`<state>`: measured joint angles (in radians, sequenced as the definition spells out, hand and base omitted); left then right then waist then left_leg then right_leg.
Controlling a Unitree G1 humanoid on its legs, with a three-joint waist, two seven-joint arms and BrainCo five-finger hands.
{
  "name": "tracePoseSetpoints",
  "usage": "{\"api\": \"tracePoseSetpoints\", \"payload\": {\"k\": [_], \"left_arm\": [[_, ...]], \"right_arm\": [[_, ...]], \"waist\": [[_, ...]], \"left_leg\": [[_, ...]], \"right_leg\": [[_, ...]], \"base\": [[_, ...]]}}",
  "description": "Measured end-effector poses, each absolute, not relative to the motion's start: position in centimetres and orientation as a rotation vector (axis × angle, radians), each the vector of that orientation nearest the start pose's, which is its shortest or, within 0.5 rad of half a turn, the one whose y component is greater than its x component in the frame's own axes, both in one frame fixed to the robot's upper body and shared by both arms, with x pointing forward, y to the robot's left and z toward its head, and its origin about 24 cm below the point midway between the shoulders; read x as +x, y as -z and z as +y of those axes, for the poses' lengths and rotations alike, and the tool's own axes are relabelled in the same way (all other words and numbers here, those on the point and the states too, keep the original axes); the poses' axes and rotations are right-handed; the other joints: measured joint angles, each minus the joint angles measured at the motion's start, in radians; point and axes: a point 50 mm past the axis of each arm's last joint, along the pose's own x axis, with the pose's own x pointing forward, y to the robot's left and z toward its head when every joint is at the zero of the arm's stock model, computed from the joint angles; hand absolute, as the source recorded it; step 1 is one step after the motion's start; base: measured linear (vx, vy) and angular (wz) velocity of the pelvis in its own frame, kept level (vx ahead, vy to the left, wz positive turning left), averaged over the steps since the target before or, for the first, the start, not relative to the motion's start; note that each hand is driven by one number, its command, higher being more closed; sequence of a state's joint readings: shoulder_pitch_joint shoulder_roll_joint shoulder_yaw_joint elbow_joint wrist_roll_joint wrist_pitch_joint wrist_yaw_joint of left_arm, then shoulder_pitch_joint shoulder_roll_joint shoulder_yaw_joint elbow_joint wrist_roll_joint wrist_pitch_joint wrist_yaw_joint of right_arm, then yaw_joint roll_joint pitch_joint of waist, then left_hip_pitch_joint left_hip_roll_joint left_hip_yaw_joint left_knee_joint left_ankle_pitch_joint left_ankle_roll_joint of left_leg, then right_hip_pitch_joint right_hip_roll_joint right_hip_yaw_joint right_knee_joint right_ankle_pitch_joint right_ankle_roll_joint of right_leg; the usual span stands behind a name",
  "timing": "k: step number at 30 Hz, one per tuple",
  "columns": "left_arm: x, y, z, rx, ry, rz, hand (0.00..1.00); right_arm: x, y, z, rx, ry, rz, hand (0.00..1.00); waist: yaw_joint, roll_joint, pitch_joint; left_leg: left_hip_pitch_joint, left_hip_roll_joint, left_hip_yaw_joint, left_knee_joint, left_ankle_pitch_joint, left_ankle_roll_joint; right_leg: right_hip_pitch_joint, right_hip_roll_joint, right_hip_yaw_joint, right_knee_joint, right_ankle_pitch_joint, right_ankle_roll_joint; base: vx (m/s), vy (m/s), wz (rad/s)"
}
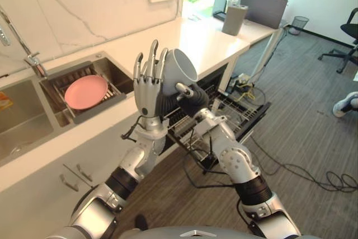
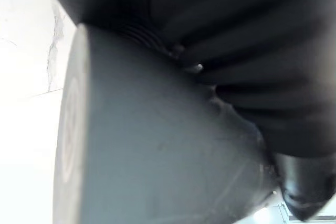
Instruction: Walk over to the sink, pick up the cup, carry it to the dishwasher, place the cup inside the dishwasher, then close the dishwasher door
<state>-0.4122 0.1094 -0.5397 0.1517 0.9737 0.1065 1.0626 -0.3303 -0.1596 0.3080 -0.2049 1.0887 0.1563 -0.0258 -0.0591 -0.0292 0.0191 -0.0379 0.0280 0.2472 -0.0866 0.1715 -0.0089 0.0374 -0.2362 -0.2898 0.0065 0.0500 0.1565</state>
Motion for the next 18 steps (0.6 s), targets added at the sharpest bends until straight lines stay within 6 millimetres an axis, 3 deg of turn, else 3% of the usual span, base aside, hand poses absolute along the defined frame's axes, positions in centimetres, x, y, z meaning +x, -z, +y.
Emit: {"api": "tracePoseSetpoints", "payload": {"k": [6,7,18], "left_arm": [[27.42,-12.52,5.06,0.860,-0.492,-0.961,1.00],[27.49,-12.65,5.07,0.857,-0.495,-0.963,1.00],[27.75,-12.95,5.32,0.849,-0.512,-0.968,1.00]], "right_arm": [[27.96,-14.91,-6.20,0.793,-0.635,-0.064,0.00],[28.05,-15.17,-6.13,0.782,-0.635,-0.073,1.00],[28.50,-15.50,-5.73,0.775,-0.629,-0.112,1.00]], "waist": [[-0.001,0.002,-0.003],[0.001,0.003,-0.004],[0.004,0.011,-0.008]], "left_leg": [[0.000,0.000,-0.001,0.000,0.002,0.001],[0.000,0.000,-0.002,0.000,0.003,0.000],[-0.003,0.000,-0.013,0.000,0.005,-0.002]], "right_leg": [[0.000,0.000,0.000,0.000,0.001,-0.001],[0.000,0.000,-0.001,0.000,0.001,-0.001],[0.002,0.000,-0.010,0.002,0.000,0.000]], "base": [[0.00,0.000,0.00],[0.00,0.000,0.00],[0.00,0.000,0.02]]}}
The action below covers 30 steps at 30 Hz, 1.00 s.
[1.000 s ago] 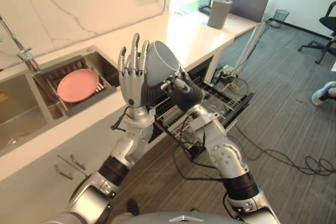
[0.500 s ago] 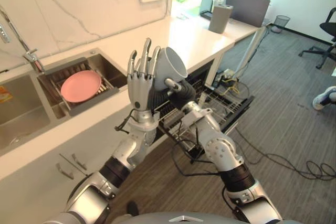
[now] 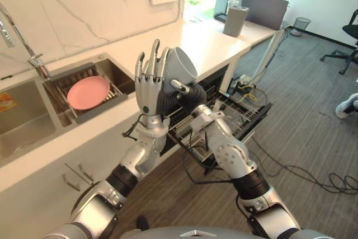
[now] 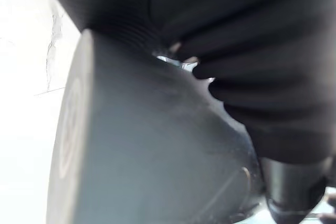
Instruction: Walk over to the sink, pick up the cup, carry it to the dishwasher, place the cup inside the dishwasher, then close the dishwasher door
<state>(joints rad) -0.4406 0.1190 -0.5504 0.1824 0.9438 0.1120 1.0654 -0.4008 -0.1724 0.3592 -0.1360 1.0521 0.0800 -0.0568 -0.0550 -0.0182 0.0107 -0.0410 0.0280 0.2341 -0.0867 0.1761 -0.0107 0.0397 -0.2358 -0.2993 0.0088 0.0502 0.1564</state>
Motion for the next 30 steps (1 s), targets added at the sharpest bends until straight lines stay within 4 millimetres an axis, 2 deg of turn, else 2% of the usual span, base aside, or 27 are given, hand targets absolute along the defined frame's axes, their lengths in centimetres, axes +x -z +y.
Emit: {"api": "tracePoseSetpoints", "payload": {"k": [2,8,13,14,19,27,30], "left_arm": [[27.7,-13.1,5.3,0.845,-0.514,-0.975,1.00],[27.6,-13.2,5.3,0.829,-0.525,-0.997,1.00],[27.7,-13.0,5.9,0.841,-0.536,-1.023,1.00],[27.6,-13.0,6.1,0.839,-0.535,-1.032,0.00],[27.2,-12.4,6.7,0.845,-0.527,-1.029,0.00],[27.0,-11.7,7.5,0.850,-0.576,-1.016,0.00],[26.9,-11.2,7.8,0.839,-0.587,-1.004,0.00]], "right_arm": [[28.5,-15.6,-5.7,0.777,-0.631,-0.126,1.00],[28.3,-15.8,-5.5,0.796,-0.629,-0.169,1.00],[28.7,-16.1,-5.1,0.853,-0.650,-0.183,1.00],[28.7,-16.2,-5.1,0.877,-0.653,-0.185,1.00],[28.6,-16.3,-4.9,0.912,-0.645,-0.206,1.00],[28.5,-16.5,-4.2,0.958,-0.582,-0.207,1.00],[28.7,-17.2,-4.8,1.023,-0.530,-0.267,1.00]], "waist": [[0.000,0.002,-0.003],[0.031,0.004,-0.004],[0.033,0.004,-0.004],[0.036,0.005,-0.004],[0.051,0.006,-0.004],[0.049,0.015,-0.003],[0.050,0.019,-0.003]], "left_leg": [[-0.010,0.000,-0.016,0.000,0.004,-0.003],[-0.012,0.000,-0.024,0.000,0.007,-0.005],[-0.014,0.002,-0.047,0.000,0.010,-0.009],[-0.014,0.003,-0.051,0.000,0.010,-0.010],[-0.016,0.009,-0.073,0.000,0.011,-0.011],[-0.028,0.021,-0.091,0.000,0.016,-0.019],[-0.027,0.022,-0.096,0.000,0.017,-0.020]], "right_leg": [[0.000,0.000,-0.016,0.000,0.000,0.000],[0.001,0.001,-0.019,-0.001,0.001,-0.001],[0.006,0.004,-0.033,-0.001,-0.003,0.005],[0.009,0.005,-0.037,-0.001,-0.004,0.005],[0.013,0.015,-0.045,-0.001,-0.006,0.002],[0.015,0.032,-0.056,-0.017,-0.004,-0.001],[0.023,0.035,-0.063,-0.026,-0.002,-0.003]], "base": [[0.00,-0.012,0.18],[0.00,-0.008,0.03],[-0.01,-0.023,0.07],[-0.01,-0.025,0.09],[-0.01,-0.029,0.04],[0.00,-0.037,0.03],[0.01,-0.030,0.04]]}}
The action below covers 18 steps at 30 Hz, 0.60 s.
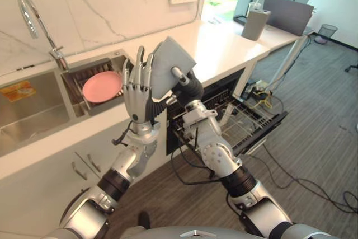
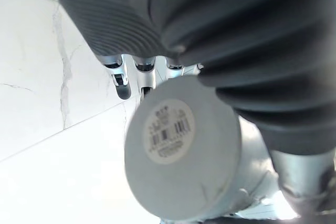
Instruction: Walk over to the sink, pick up the cup, carry it to the dishwasher, place the cup inside the dishwasher, then close the dishwasher door
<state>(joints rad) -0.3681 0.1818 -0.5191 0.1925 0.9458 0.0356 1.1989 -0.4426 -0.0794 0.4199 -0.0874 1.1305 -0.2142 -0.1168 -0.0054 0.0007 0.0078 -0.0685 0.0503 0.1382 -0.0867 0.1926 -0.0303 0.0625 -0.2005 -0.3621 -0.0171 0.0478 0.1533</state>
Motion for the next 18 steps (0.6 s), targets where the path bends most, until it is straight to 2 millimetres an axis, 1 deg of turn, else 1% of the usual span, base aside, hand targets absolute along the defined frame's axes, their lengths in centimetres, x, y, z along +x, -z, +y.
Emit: {"api": "tracePoseSetpoints", "payload": {"k": [2,4,5,7,9,11,12,13,14,16,18], "left_arm": [[26.9,-11.2,7.8,0.835,-0.588,-1.001,0.00],[26.9,-10.5,7.8,0.853,-0.573,-0.976,0.00],[26.8,-9.5,7.9,0.872,-0.552,-0.944,0.00],[26.6,-8.7,7.7,0.879,-0.541,-0.905,0.00],[26.6,-9.0,7.5,0.859,-0.554,-0.903,0.00],[26.6,-9.2,7.5,0.852,-0.561,-0.907,0.00],[26.6,-9.3,7.4,0.848,-0.564,-0.911,0.00],[26.7,-9.6,7.6,0.842,-0.577,-0.911,0.00],[26.8,-9.6,7.6,0.839,-0.582,-0.910,0.00],[27.1,-10.0,8.0,0.794,-0.621,-0.874,0.00],[27.4,-10.1,8.7,0.700,-0.631,-0.823,0.00]], "right_arm": [[28.9,-17.5,-5.3,1.042,-0.511,-0.298,1.00],[29.1,-18.4,-6.0,1.115,-0.472,-0.367,1.00],[29.3,-19.7,-6.6,1.166,-0.453,-0.440,1.00],[29.5,-21.8,-7.9,1.213,-0.420,-0.580,1.00],[29.6,-22.2,-8.6,1.232,-0.391,-0.628,1.00],[29.6,-22.2,-9.0,1.243,-0.364,-0.639,1.00],[29.6,-22.1,-9.3,1.252,-0.332,-0.643,1.00],[29.8,-22.1,-10.2,1.265,-0.278,-0.655,1.00],[29.8,-22.0,-10.4,1.268,-0.265,-0.659,1.00],[29.9,-21.7,-12.2,1.276,-0.162,-0.692,1.00],[29.8,-20.9,-14.7,1.274,-0.034,-0.722,1.00]], "waist": [[0.000,0.000,0.000],[-0.002,0.002,0.001],[-0.007,0.005,0.003],[-0.009,0.006,0.004],[-0.009,0.007,0.003],[-0.011,0.008,0.004],[-0.013,0.008,0.004],[-0.014,0.008,0.004],[-0.014,0.008,0.004],[-0.012,0.008,0.004],[-0.012,0.008,0.004]], "left_leg": [[0.001,0.000,0.000,0.000,0.000,0.000],[0.001,0.000,0.000,0.000,-0.001,-0.001],[0.001,0.000,0.001,0.000,-0.001,-0.001],[0.001,0.000,0.001,0.000,-0.001,-0.001],[0.001,0.000,0.002,0.000,-0.001,-0.002],[0.001,0.000,0.003,0.000,-0.001,-0.002],[0.001,0.000,0.003,0.000,-0.001,-0.002],[0.002,0.000,0.004,0.000,-0.001,-0.002],[0.002,0.000,0.005,0.000,-0.001,-0.002],[0.005,0.000,0.007,0.000,-0.001,-0.002],[0.010,0.000,0.013,0.000,-0.002,-0.002]], "right_leg": [[0.004,0.001,-0.002,-0.007,0.002,-0.001],[0.005,0.002,-0.002,-0.010,0.003,-0.001],[0.005,0.002,-0.002,-0.012,0.004,-0.002],[0.007,0.003,-0.003,-0.015,0.005,-0.004],[0.007,0.003,-0.003,-0.016,0.005,-0.005],[0.007,0.004,-0.003,-0.017,0.006,-0.005],[0.008,0.004,-0.003,-0.018,0.006,-0.006],[0.008,0.004,-0.002,-0.018,0.006,-0.006],[0.008,0.004,-0.002,-0.018,0.007,-0.007],[0.010,0.003,-0.001,-0.018,0.010,-0.012],[0.012,0.003,0.002,-0.018,0.010,-0.012]], "base": [[0.00,0.000,0.00],[0.00,0.000,0.00],[0.00,0.000,0.00],[0.00,0.000,0.00],[0.00,0.000,0.00],[0.00,0.000,0.00],[0.00,0.000,0.00],[0.00,0.000,0.00],[0.00,0.000,0.00],[0.00,-0.006,-0.02],[0.00,-0.011,-0.04]]}}
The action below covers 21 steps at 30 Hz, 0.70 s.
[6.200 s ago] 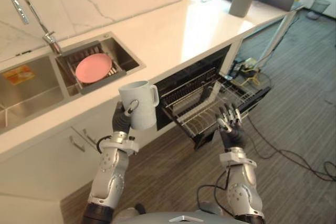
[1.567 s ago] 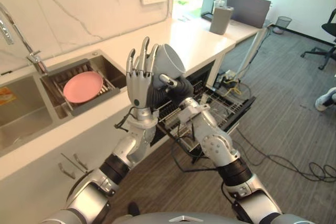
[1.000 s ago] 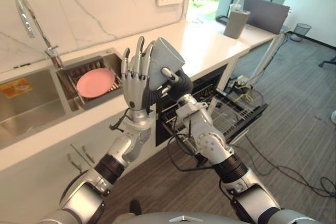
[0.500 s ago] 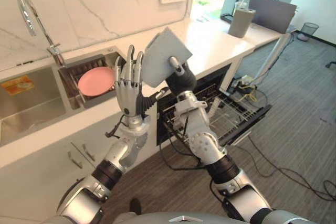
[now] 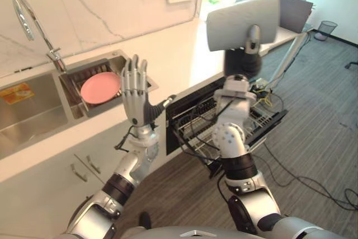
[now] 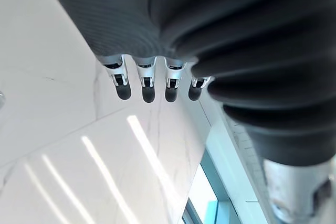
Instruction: Walk over to the sink, pick up the cup, carry it to the dishwasher, place the cup inside the dishwasher, then close the dishwasher door
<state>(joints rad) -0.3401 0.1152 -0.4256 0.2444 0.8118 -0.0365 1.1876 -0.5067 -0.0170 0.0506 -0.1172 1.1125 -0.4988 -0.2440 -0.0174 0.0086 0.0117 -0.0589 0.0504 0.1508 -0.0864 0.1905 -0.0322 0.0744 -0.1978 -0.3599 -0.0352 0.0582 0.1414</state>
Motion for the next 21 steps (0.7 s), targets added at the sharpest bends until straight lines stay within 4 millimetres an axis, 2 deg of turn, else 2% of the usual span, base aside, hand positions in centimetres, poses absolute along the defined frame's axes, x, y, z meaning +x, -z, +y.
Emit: {"api": "tracePoseSetpoints", "payload": {"k": [1,4,6,7,10,12,13,14,16,17,18,20,21], "left_arm": [[27.5,-10.2,8.9,0.602,-0.594,-0.786,0.00],[26.5,-10.5,8.3,0.387,-0.468,-0.726,0.00],[25.6,-10.0,6.9,0.118,-0.217,-0.566,0.00],[25.5,-9.7,6.5,0.049,-0.135,-0.508,0.00],[23.8,-6.8,3.7,-0.255,0.318,-0.200,0.00],[22.5,-5.3,2.1,-0.376,0.542,-0.041,0.00],[21.4,-4.2,1.1,-0.424,0.675,0.058,0.00],[21.1,-3.9,0.9,-0.430,0.706,0.082,0.00],[18.8,-1.2,-0.4,-0.436,0.876,0.266,0.00],[18.2,-0.3,-0.5,-0.444,0.893,0.319,0.00],[17.2,1.3,-0.4,-0.439,0.910,0.414,0.00],[15.6,3.8,0.5,-0.460,0.913,0.559,0.00],[15.1,4.3,0.7,-0.465,0.921,0.591,0.00]], "right_arm": [[29.3,-20.4,-16.4,1.238,0.037,-0.751,1.00],[28.5,-19.3,-19.3,1.133,0.156,-0.780,1.00],[27.7,-18.2,-21.5,1.004,0.246,-0.772,1.00],[27.5,-17.9,-22.0,0.967,0.265,-0.761,1.00],[26.4,-15.2,-24.7,0.777,0.367,-0.665,1.00],[26.4,-13.8,-26.2,0.676,0.402,-0.608,1.00],[26.5,-13.1,-27.0,0.608,0.412,-0.576,1.00],[26.5,-12.9,-27.1,0.593,0.412,-0.565,1.00],[26.5,-11.9,-28.1,0.469,0.408,-0.496,1.00],[26.6,-11.6,-28.3,0.446,0.403,-0.476,1.00],[26.6,-11.0,-28.8,0.420,0.405,-0.438,1.00],[26.6,-9.4,-29.6,0.393,0.407,-0.343,1.00],[26.5,-8.9,-29.7,0.389,0.406,-0.317,1.00]], "waist": [[0.001,0.001,0.001],[-0.005,0.007,0.004],[-0.012,0.013,0.008],[-0.015,0.014,0.009],[-0.024,0.016,0.010],[-0.024,0.016,0.010],[-0.025,0.014,0.011],[-0.027,0.014,0.012],[-0.039,0.008,0.016],[-0.042,0.008,0.015],[-0.042,0.008,0.016],[-0.040,0.006,0.017],[-0.039,0.006,0.017]], "left_leg": [[0.000,0.000,0.002,0.000,-0.001,0.000],[0.004,-0.002,0.013,0.000,-0.006,0.001],[0.008,-0.004,0.018,0.000,-0.009,0.001],[0.008,-0.003,0.019,0.000,-0.009,0.001],[0.009,0.001,0.027,0.000,-0.011,-0.001],[0.009,0.001,0.038,0.000,-0.014,-0.003],[0.009,0.002,0.045,0.000,-0.019,-0.006],[0.009,0.002,0.045,0.000,-0.020,-0.006],[0.009,0.003,0.045,0.000,-0.022,-0.004],[0.009,0.004,0.045,0.000,-0.023,-0.004],[0.009,0.006,0.045,0.000,-0.024,-0.004],[0.008,0.010,0.041,0.000,-0.024,-0.005],[0.008,0.011,0.040,0.000,-0.024,-0.005]], "right_leg": [[0.000,-0.001,0.001,0.000,-0.001,0.001],[-0.003,-0.005,0.012,0.000,-0.002,0.003],[-0.004,-0.007,0.020,0.001,-0.004,0.006],[-0.005,-0.007,0.021,0.001,-0.004,0.006],[-0.008,-0.005,0.028,-0.001,-0.005,0.008],[-0.015,-0.005,0.042,-0.001,-0.005,0.008],[-0.021,-0.006,0.052,-0.001,-0.005,0.007],[-0.021,-0.006,0.052,-0.001,-0.005,0.007],[-0.021,-0.007,0.053,-0.001,-0.005,0.007],[-0.021,-0.007,0.054,-0.002,-0.006,0.008],[-0.021,-0.007,0.054,-0.002,-0.007,0.009],[-0.020,-0.003,0.050,-0.002,-0.011,0.009],[-0.020,-0.003,0.049,-0.002,-0.012,0.009]], "base": [[0.00,-0.010,-0.03],[0.01,-0.007,-0.11],[0.02,-0.012,-0.11],[0.01,-0.017,-0.04],[0.01,-0.022,-0.07],[0.02,-0.016,-0.16],[0.02,-0.014,-0.19],[0.02,-0.015,-0.12],[0.00,0.000,0.00],[0.00,0.000,0.00],[0.00,0.000,0.00],[0.01,-0.012,0.02],[0.01,-0.020,0.04]]}}
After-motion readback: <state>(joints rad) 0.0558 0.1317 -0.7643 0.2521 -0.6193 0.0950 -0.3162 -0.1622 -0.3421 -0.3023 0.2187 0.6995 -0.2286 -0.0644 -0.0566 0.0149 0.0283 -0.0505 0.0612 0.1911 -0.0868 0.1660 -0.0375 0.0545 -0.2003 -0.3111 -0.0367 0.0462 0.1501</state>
